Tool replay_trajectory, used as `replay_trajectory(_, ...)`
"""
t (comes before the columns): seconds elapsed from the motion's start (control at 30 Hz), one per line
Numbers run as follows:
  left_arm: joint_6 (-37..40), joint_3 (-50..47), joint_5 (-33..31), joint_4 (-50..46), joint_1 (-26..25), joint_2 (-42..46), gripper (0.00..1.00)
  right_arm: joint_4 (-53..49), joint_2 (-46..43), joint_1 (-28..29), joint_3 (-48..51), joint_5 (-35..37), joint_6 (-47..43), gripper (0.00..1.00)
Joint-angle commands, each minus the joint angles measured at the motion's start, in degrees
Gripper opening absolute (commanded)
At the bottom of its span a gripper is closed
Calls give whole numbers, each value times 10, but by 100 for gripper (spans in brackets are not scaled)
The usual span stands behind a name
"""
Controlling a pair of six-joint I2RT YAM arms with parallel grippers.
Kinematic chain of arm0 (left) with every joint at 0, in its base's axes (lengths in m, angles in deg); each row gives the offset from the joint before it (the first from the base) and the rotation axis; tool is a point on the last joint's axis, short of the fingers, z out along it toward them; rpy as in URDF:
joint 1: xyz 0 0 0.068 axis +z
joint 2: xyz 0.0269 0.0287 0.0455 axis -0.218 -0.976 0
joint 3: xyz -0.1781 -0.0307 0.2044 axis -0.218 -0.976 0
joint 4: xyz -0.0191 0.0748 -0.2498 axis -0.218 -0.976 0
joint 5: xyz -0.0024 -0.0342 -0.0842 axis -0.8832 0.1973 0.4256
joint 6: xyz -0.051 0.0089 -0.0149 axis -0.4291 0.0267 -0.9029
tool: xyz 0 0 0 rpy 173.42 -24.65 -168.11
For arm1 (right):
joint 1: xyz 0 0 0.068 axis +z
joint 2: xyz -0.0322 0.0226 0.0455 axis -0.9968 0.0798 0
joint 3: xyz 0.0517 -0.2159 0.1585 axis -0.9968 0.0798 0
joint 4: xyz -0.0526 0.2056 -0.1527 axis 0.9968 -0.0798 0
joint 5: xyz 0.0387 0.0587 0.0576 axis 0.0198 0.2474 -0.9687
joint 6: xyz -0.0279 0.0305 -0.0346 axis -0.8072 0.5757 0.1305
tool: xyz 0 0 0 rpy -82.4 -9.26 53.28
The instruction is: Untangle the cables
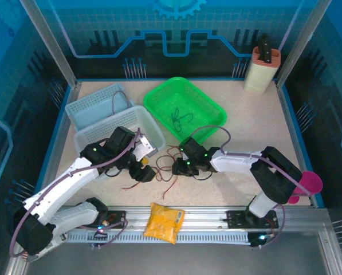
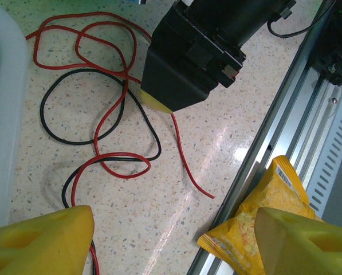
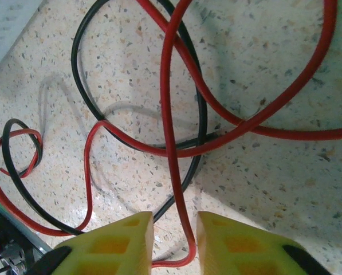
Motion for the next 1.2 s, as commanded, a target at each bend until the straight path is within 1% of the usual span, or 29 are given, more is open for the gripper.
replay_trajectory(0.0,-7,3,-3,13,2,-6,75,8,10,2,-5,-8,2,18)
replay_trajectory(0.07,-10,5,-2,29,2,-11,75,8,7,1,-5,-7,-4,8)
replay_trajectory(0.13,-12,6,3,45,2,-16,75,-4,-2,1,-8,-5,-28,1)
replay_trajectory(0.17,-13,6,3,54,2,-21,75,-16,-9,1,-12,1,-45,0)
replay_trajectory(0.33,-6,9,3,99,2,-49,76,-83,-58,-3,-21,19,-154,0)
replay_trajectory(0.4,1,14,1,114,2,-62,76,-103,-84,-11,-20,15,-198,0)
replay_trajectory(0.57,45,42,-4,129,2,-102,79,-126,-139,-77,-4,-84,-307,0)
replay_trajectory(0.73,91,66,-11,140,2,-137,80,-179,-164,-138,-27,-161,-409,0)
replay_trajectory(0.87,119,76,4,153,2,-162,84,-216,-169,-175,-42,-211,-463,0)
replay_trajectory(0.97,141,86,19,154,2,-190,85,-228,-169,-191,-42,-234,-480,0)
replay_trajectory(1.03,152,99,15,158,2,-211,82,-232,-170,-197,-41,-243,-488,0)
replay_trajectory(1.17,194,102,0,201,-2,-224,71,-234,-175,-203,-42,-254,-495,0)
